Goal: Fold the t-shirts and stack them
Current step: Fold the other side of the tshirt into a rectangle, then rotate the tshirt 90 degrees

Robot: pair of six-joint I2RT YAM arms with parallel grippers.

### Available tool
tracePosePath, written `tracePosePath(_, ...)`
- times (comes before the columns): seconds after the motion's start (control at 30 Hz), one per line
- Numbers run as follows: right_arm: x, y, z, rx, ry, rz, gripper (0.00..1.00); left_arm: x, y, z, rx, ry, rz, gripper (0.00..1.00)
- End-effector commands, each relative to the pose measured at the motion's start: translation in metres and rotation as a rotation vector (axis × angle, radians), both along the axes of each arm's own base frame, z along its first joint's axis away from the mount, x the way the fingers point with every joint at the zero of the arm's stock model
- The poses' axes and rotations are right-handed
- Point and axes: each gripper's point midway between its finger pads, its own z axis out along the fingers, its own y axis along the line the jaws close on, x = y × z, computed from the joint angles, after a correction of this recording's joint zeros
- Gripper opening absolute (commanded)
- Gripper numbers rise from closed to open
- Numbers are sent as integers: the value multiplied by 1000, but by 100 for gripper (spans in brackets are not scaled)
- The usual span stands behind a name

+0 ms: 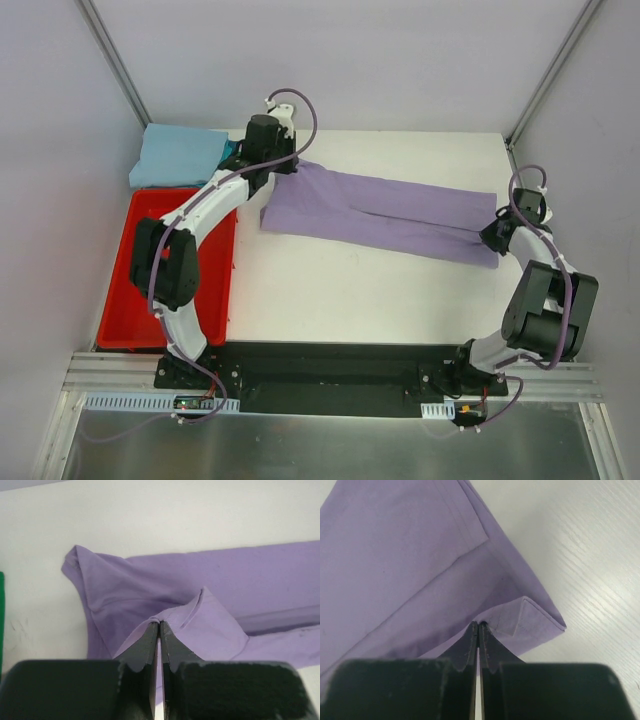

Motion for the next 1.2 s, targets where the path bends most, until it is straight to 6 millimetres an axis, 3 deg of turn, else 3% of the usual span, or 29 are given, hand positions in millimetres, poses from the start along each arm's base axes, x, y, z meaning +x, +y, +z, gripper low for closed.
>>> tracePosePath(0.0,24,-8,11,-28,-39,-21,0,35,2,22,4,-124,-25,0)
tracePosePath(0.13,33,-14,3,-50,0,-18,0,63,8,-8,26,-94,-2,2)
tracePosePath(0.17,36,-17,3,-62,24,-16,2,71,11,-15,36,-88,18,10)
tracePosePath(0.27,41,-24,6,-94,100,-10,24,96,27,-36,82,-70,115,22)
tracePosePath(0.33,49,-24,14,-104,103,11,43,113,28,-40,109,-71,135,46)
tracePosePath(0.37,51,-23,21,-112,95,20,50,114,27,-44,120,-36,131,53)
tracePosePath(0.4,53,-19,28,-128,82,31,56,116,24,-34,114,-36,122,60)
tracePosePath(0.47,54,-15,42,-181,70,53,91,108,19,-20,75,-27,101,90)
tracePosePath(0.5,53,-11,48,-209,67,72,96,102,19,-17,61,-20,101,99)
tracePosePath(0.6,57,9,54,-225,60,168,96,76,4,-3,-51,23,42,99)
tracePosePath(0.7,79,41,54,-179,11,347,96,38,-21,-6,-181,127,-67,99)
tracePosePath(0.8,104,74,44,-104,0,499,96,8,-37,-30,-264,264,-79,99)
tracePosePath(0.9,127,89,28,-85,22,580,96,-14,-48,-60,-332,408,-58,99)
tracePosePath(1.03,144,102,8,-7,72,609,96,-21,-59,-103,-386,561,-19,99)
tracePosePath(1.17,130,112,-17,73,171,601,96,1,-59,-135,-410,619,50,99)
